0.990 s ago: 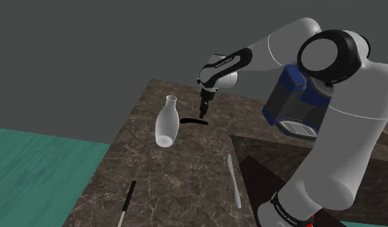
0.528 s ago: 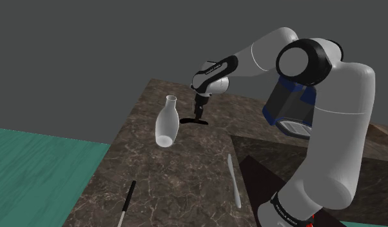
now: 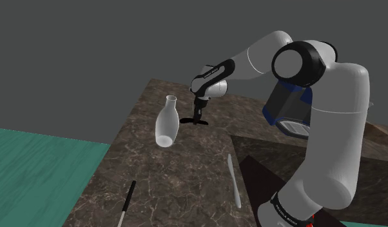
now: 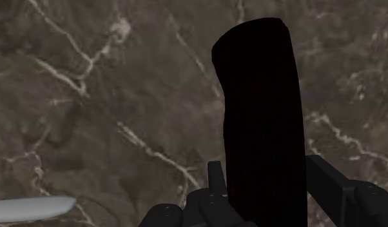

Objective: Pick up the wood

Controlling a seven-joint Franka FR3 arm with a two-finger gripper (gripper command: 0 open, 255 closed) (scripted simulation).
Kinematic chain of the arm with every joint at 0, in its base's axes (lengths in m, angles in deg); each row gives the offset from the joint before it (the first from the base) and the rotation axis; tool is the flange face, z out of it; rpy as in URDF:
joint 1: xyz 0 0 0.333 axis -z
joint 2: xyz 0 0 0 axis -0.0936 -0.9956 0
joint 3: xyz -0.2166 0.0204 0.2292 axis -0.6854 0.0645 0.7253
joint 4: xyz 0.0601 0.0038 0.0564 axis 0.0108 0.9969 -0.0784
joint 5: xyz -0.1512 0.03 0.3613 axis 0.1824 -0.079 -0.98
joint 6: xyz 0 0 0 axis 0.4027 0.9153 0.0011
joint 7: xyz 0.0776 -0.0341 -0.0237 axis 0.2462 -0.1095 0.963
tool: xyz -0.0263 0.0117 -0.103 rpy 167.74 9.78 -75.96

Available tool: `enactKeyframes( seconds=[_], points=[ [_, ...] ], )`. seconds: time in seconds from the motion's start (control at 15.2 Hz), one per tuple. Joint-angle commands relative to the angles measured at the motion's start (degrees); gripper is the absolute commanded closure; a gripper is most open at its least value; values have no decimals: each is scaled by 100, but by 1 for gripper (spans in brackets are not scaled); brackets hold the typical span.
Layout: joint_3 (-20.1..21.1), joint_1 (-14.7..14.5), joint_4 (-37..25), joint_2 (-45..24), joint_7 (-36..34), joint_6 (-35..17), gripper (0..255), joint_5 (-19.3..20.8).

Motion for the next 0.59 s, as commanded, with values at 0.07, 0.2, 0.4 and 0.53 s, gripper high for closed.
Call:
enactKeyframes(
  seconds=[0.07, 0.2, 0.4, 0.53],
  points=[
    [0, 1, -1, -1, 1, -1, 255, -1],
    [0, 1, -1, -1, 1, -1, 255, -1],
    [-13, -12, -2, 56, -21, 56, 255, 23],
    [-39, -31, -12, 166, -55, 172, 255, 68]
  ],
)
